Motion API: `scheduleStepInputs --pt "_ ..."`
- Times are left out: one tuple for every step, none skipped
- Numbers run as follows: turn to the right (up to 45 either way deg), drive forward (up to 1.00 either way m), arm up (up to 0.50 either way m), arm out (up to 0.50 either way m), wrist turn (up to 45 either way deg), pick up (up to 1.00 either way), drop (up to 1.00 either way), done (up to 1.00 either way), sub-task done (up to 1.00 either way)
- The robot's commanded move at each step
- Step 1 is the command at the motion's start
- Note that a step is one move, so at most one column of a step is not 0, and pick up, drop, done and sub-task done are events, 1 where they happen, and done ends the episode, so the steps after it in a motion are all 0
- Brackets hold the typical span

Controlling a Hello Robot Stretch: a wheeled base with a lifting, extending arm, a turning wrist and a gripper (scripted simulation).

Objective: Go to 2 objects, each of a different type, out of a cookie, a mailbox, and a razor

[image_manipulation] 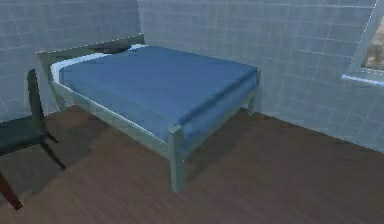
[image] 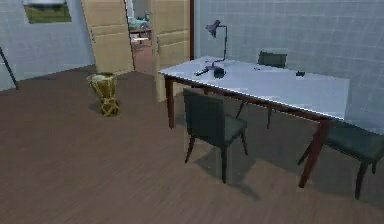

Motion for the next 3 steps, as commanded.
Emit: scheduleStepInputs --pt "-39.0 0.0 0.0 0.0 0.0 0.0 0.0 0.0 0.0" --pt "0.0 1.0 0.0 0.0 0.0 0.0 0.0 0.0 0.0" --pt "-3.0 0.0 0.0 0.0 0.0 0.0 0.0 0.0 0.0"
